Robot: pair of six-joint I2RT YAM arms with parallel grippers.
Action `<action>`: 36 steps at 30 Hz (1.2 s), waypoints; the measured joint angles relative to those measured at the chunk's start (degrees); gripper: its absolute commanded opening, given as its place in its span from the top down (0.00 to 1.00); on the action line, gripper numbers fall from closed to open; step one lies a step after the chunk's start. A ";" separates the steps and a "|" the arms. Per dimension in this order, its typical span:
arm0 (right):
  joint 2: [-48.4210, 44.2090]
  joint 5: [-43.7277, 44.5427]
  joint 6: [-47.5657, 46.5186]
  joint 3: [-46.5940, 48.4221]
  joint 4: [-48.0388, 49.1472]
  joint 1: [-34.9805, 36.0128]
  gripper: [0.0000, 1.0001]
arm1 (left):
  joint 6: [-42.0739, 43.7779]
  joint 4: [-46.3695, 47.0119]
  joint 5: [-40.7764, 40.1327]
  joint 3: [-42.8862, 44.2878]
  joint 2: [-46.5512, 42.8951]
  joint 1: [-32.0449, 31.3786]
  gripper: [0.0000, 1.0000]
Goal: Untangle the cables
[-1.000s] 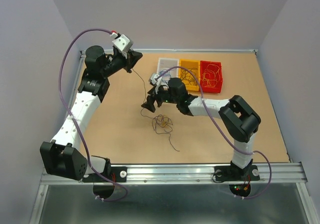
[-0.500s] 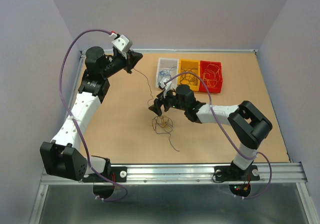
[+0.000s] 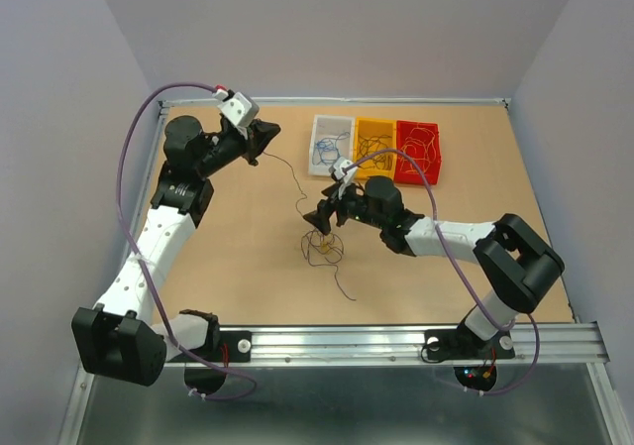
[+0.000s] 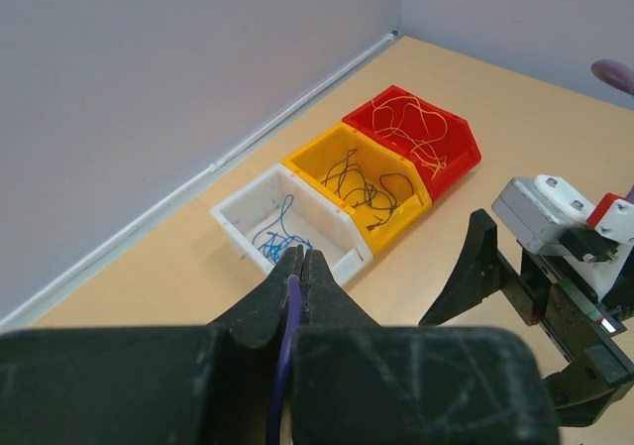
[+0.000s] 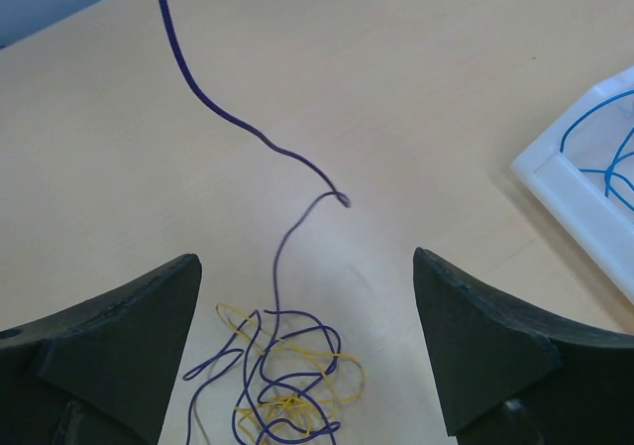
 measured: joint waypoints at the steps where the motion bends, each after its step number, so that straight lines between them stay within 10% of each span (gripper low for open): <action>1: 0.31 -0.31 0.09 0.07 0.00 0.00 0.09 | 0.11 0.11 0.04 -0.22 -0.72 0.00 0.98; 8: 5.18 -4.24 -0.07 0.13 -0.55 0.20 0.20 | 0.79 0.90 0.02 -0.61 -3.89 0.00 0.98; 12: 7.69 -5.11 -0.20 0.13 -0.94 0.87 0.63 | 1.03 0.94 0.04 -1.27 -4.44 0.00 0.98; 19: 8.70 -7.10 -0.31 0.13 -1.22 1.27 0.99 | 1.42 1.14 -0.02 -1.70 -4.44 0.00 0.98; 36: -9.94 -4.70 3.76 -1.66 -1.44 1.27 0.99 | 1.60 1.97 1.68 -4.20 1.33 0.00 0.98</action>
